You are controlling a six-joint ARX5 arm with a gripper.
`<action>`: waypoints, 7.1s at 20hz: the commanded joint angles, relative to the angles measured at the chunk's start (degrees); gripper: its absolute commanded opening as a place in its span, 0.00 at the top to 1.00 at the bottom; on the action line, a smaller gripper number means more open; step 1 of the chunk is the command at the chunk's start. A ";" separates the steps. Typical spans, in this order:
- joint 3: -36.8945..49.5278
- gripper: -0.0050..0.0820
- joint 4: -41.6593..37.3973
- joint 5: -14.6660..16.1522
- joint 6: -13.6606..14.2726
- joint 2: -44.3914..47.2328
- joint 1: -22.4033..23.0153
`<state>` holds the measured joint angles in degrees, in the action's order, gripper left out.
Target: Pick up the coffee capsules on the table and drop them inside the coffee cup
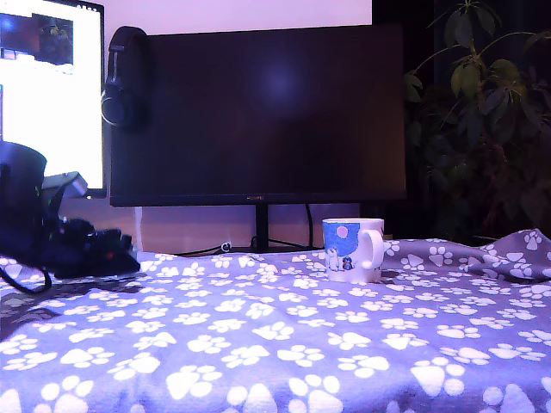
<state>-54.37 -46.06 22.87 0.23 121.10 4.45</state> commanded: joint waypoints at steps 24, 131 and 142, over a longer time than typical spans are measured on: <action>14.71 0.78 -6.38 1.20 -1.55 -16.98 19.02; -31.98 0.97 52.89 -2.03 6.38 -9.60 25.51; -4.68 0.97 45.57 -1.27 5.77 -28.50 16.90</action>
<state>-61.39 -0.30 21.17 6.22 93.30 21.69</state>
